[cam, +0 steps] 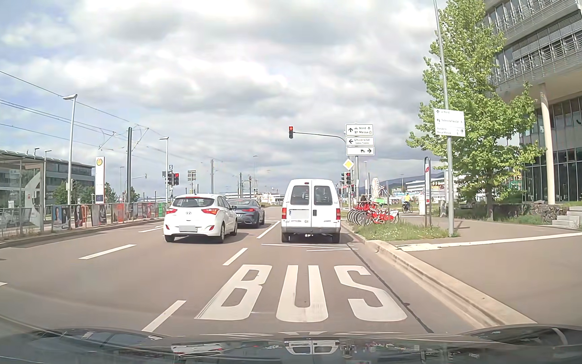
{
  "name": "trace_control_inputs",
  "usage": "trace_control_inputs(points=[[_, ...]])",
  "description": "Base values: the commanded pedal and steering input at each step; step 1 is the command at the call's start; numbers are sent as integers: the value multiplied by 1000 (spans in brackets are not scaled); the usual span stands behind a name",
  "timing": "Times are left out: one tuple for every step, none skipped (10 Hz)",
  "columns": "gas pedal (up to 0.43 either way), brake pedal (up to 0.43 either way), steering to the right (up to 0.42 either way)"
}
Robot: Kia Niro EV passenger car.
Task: Follow the waypoints while adhering to traffic rules and regulations
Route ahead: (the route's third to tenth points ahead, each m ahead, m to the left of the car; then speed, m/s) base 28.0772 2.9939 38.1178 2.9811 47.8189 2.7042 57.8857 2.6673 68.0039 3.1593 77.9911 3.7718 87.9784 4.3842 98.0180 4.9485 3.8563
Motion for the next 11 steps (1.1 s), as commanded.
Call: trace_control_inputs(points=[[0,195,4],[0,201,4],[0,201,3],[0,201,3],[0,189,3],[0,171,3],[0,146,3],[0,134,3],[0,134,3],[0,134,3],[0,140,3]])
